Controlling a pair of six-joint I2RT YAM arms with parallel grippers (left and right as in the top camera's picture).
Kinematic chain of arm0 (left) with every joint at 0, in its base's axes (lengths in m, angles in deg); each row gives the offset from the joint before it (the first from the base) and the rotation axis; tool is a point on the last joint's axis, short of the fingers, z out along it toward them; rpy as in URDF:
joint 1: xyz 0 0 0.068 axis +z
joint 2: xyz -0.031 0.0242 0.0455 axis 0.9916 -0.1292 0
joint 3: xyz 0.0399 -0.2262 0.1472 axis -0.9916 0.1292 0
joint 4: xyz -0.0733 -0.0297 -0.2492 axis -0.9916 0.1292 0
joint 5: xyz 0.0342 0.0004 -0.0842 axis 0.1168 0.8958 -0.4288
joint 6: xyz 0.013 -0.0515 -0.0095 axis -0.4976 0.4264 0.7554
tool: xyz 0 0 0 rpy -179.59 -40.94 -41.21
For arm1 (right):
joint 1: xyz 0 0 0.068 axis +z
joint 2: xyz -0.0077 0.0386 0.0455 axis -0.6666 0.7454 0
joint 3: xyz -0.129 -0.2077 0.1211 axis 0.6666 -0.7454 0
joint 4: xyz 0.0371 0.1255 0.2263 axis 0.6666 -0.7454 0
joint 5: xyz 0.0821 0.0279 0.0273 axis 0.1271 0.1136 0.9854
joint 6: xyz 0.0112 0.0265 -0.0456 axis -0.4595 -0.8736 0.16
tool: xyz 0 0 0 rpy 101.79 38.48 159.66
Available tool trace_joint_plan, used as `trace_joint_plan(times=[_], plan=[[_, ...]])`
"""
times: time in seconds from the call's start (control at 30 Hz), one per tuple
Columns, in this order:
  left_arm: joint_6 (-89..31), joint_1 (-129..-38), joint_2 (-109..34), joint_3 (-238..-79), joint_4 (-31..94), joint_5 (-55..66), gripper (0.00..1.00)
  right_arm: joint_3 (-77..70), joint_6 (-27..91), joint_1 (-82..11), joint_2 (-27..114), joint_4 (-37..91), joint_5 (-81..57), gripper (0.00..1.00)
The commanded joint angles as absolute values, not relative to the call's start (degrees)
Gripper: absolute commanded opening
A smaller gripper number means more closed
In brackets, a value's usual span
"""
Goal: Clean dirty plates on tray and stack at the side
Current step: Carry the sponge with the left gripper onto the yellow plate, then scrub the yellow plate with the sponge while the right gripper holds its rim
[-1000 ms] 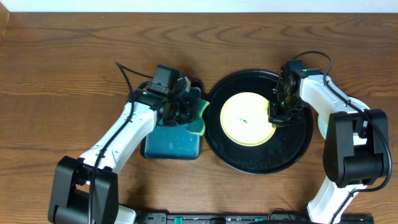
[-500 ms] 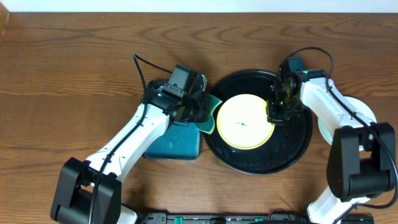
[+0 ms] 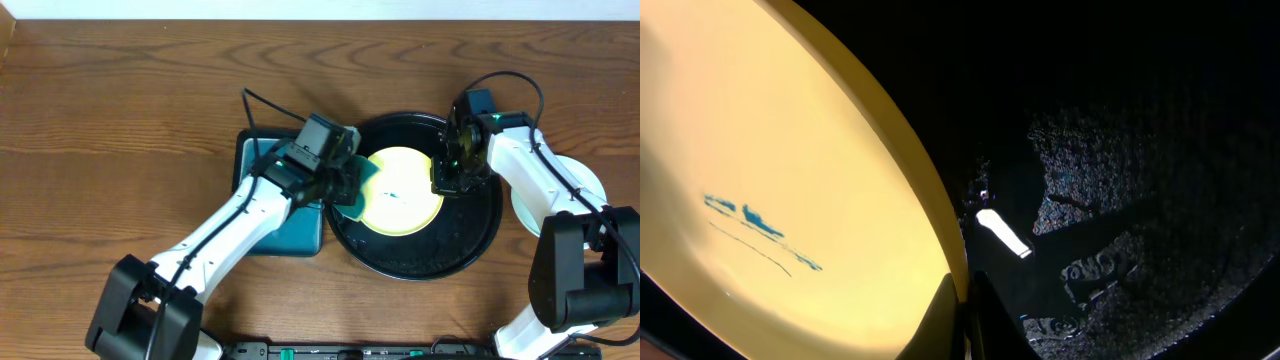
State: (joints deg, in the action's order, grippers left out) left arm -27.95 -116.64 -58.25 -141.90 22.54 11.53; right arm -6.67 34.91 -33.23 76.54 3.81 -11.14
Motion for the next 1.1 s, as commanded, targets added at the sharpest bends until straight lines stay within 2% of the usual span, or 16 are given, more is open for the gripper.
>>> trace_joint_plan(times=[0.0,0.33,0.6,1.07], plan=[[-28.5,-118.4,-57.1,-143.2,22.2,16.3,0.07,-7.7,32.7,-32.7,76.1,4.3,-10.5,0.01],[-28.3,-123.7,-60.3,-143.1,15.1,17.9,0.08,-13.2,31.7,-32.5,76.1,8.4,-9.7,0.01],[-26.9,-124.7,-66.2,-143.1,8.2,18.0,0.07,-18.0,31.7,-31.5,76.1,11.9,-8.7,0.01],[-24.4,-124.8,-73.7,-143.1,8.9,18.0,0.07,-19.0,31.6,-31.3,76.1,12.8,-8.7,0.01]])
